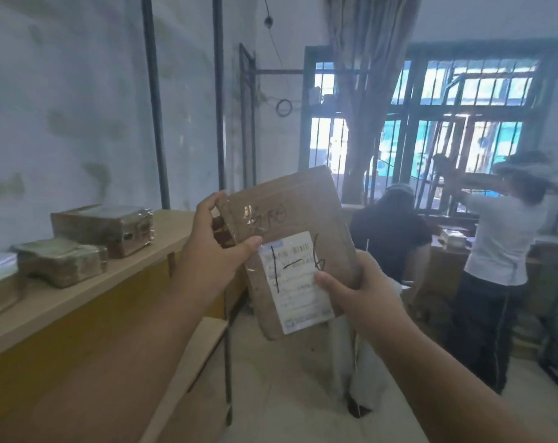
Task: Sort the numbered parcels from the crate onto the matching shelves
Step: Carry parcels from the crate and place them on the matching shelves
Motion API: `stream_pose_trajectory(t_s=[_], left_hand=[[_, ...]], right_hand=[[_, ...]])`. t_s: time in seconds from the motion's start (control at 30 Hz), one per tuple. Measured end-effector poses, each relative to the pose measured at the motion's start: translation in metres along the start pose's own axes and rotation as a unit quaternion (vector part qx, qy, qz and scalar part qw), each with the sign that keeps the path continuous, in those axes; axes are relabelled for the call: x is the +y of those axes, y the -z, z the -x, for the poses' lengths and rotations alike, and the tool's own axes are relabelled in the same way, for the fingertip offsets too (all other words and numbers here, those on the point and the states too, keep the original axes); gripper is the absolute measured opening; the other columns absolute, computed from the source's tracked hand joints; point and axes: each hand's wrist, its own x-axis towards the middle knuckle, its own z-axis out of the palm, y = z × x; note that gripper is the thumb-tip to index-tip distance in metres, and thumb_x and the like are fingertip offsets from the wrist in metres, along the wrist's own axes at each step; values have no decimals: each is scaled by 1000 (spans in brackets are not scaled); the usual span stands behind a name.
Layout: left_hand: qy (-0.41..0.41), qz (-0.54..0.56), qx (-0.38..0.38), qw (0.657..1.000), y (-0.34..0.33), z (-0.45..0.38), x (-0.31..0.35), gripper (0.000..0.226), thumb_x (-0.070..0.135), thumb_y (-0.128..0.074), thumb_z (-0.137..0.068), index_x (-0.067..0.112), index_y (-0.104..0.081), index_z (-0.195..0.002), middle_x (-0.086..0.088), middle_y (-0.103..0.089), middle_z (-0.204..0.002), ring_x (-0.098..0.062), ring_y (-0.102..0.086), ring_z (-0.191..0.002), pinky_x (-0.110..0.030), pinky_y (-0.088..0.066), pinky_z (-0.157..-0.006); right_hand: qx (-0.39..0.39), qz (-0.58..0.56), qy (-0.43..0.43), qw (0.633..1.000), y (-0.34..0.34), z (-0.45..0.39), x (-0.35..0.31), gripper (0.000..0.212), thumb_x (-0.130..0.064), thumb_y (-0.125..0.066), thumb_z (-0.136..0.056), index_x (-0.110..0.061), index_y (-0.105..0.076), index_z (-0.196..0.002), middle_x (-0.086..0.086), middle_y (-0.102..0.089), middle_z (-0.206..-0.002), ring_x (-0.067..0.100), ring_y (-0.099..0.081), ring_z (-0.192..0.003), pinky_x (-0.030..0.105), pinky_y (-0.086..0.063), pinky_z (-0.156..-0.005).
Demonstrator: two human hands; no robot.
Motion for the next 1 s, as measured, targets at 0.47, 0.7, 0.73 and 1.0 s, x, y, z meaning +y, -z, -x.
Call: stream_pose_trajectory(t_s=[0.47, 0.7, 0.73, 1.0], left_hand=[[8, -153, 78, 985, -100, -171, -99, 120, 22, -90, -67, 68, -8, -142, 21, -58, -129, -4, -66, -106, -31, -55, -88], [22, -307, 174, 935, -68, -240, -98, 94, 31, -82, -78, 70, -22, -138, 27, -57, -124, 1, -61, -106, -29, -48, -92], [24, -325, 180, 928, -58, -248, -98, 93, 33, -82, -77, 69, -23, -139, 25, -57, -127, 0, -60, -108, -28, -47, -93], [67, -366, 165, 914, 2, -314, -130, 103, 26, -93, -61, 64, -34, -138, 26, -61, -122, 5, -64, -103, -16, -46, -90]], right_hand=[[-154, -18, 133, 979, -47, -292, 101, 75, -67, -74, -69, -62, -32, -131, -7, -59, -122, 18, -71, -91, 39, -63, -65], [-279, 79, 312, 905, -115, -395, 78, 98, -67, -63, -79, -73, 15, -138, -11, -43, -138, 8, -62, -104, 34, -59, -86], [-287, 85, 329, 896, -128, -405, 72, 93, -73, -56, -76, -75, 15, -136, -12, -44, -137, 7, -63, -103, 33, -60, -85], [-326, 89, 399, 853, -213, -480, 35, 81, -87, -38, -66, -81, 16, -126, -14, -51, -121, 3, -61, -90, 29, -58, -78]])
